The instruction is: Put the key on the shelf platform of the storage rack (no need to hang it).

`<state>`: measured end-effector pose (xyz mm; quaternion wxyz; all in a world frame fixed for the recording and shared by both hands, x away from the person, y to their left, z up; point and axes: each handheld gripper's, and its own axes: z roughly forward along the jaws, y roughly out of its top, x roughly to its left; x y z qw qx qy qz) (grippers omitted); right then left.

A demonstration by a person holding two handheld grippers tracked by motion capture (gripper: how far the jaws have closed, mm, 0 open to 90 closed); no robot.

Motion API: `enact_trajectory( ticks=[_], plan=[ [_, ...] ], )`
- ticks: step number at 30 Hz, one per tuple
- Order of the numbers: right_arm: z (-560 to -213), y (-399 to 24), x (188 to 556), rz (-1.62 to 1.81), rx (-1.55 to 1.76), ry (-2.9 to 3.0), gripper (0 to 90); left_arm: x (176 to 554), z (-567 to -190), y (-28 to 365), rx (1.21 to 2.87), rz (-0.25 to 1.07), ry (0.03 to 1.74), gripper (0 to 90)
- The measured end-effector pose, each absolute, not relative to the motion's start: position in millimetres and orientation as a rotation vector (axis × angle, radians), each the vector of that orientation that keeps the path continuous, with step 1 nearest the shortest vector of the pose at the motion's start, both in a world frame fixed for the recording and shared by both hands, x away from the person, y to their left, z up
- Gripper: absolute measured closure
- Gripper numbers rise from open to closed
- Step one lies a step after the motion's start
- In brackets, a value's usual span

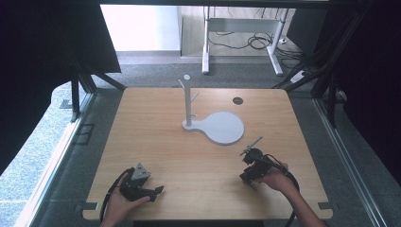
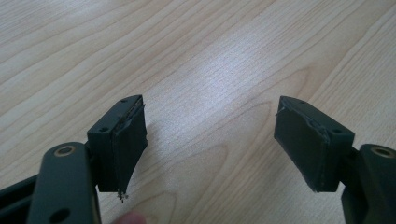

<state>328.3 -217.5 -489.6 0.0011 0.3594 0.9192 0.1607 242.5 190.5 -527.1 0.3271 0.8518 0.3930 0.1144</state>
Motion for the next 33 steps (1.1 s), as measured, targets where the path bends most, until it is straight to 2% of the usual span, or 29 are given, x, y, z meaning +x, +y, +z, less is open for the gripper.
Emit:
enact_trajectory(
  ticks=[16,21,23,25,30,33],
  plan=[
    [-498.4,-211.6,330.4,0.428,1.113,2.918,76.2,242.8,-528.1,189.7,2.237,0.303,1.031,25.6],
    [-497.9,-209.2,329.8,0.403,1.099,2.929,82.2,242.7,-528.5,188.6,2.245,0.301,1.029,25.6],
    [-497.4,-208.3,329.5,0.383,1.095,2.937,81.7,242.8,-528.9,188.5,2.246,0.299,1.029,25.6],
    [-496.8,-208.2,329.5,0.373,1.088,2.935,77.3,243.0,-529.1,188.6,2.248,0.297,1.030,25.5],
    [-494.7,-211.4,330.0,0.371,1.091,2.935,78.0,243.1,-528.7,188.6,2.246,0.293,1.026,25.5],
    [-495.6,-212.6,329.8,0.368,1.115,2.939,81.6,243.1,-528.9,188.5,2.247,0.293,1.026,25.5]
  ],
)
